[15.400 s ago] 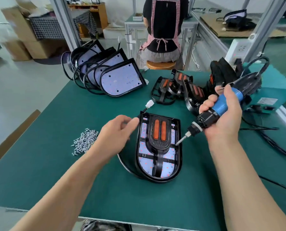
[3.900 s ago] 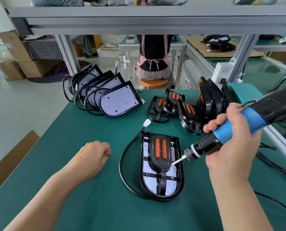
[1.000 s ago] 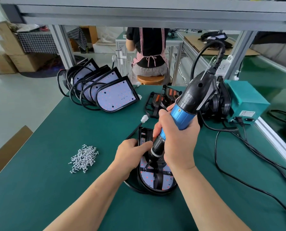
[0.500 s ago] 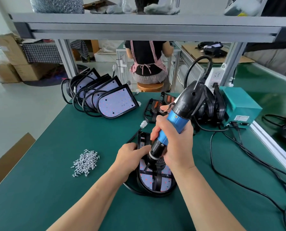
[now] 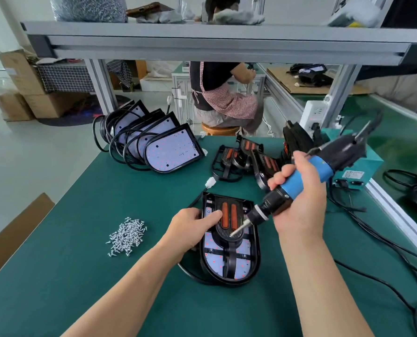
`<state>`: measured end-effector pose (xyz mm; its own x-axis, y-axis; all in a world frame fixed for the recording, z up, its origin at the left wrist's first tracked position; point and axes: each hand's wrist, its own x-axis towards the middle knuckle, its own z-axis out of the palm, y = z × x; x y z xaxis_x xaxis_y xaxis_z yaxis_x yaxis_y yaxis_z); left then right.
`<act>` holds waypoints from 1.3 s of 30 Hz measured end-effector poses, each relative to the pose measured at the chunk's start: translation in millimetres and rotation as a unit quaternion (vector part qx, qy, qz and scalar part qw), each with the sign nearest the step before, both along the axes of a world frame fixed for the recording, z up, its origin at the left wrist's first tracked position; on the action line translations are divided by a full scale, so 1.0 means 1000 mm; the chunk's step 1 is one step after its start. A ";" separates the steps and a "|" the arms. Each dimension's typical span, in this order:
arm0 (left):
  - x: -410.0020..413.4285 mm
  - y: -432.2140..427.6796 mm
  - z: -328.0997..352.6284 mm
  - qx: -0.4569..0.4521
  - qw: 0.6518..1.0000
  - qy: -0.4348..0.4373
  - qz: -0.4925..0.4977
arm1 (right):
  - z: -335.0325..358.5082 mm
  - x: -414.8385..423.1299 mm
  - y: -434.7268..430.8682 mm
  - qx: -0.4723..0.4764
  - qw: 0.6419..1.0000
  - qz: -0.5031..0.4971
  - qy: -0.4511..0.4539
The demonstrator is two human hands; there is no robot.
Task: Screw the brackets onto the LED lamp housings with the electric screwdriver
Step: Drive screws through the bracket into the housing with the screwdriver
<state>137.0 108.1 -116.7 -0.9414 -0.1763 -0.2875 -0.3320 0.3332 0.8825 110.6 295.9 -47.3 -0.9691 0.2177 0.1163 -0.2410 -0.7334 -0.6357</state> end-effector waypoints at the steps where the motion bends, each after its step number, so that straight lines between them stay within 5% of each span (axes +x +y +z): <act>1: 0.001 -0.002 0.003 -0.036 0.999 0.014 -0.001 | -0.007 -0.004 0.004 -0.024 0.999 -0.002 -0.031; 7: -0.005 -0.059 0.020 -0.171 0.978 0.098 0.071 | -0.047 -0.019 0.017 -0.115 0.985 -0.025 -0.123; 17: 0.007 -0.116 0.019 -0.393 0.918 -0.046 -0.004 | -0.056 -0.023 0.017 -0.138 0.982 -0.009 -0.131; 25: 0.008 -0.102 0.021 -0.439 0.897 -0.023 -0.047 | -0.061 -0.021 0.018 -0.126 0.984 0.002 -0.124; 28: 0.014 -0.086 0.029 -0.370 0.926 0.065 -0.034 | -0.062 -0.022 0.017 -0.132 0.984 0.005 -0.122; 34: 0.028 -0.028 0.052 -0.061 0.984 0.150 -0.072 | -0.062 -0.022 0.016 -0.152 0.981 0.008 -0.120; 39: 0.034 0.011 0.046 -0.044 0.980 0.168 -0.095 | -0.059 -0.022 0.020 -0.195 0.973 0.003 -0.123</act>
<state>171.4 119.5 -70.8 -0.9986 0.0014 0.0535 0.0487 0.4411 0.8961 88.6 315.5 -106.7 -0.9588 0.1922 -0.2091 -0.1113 -0.9317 -0.3459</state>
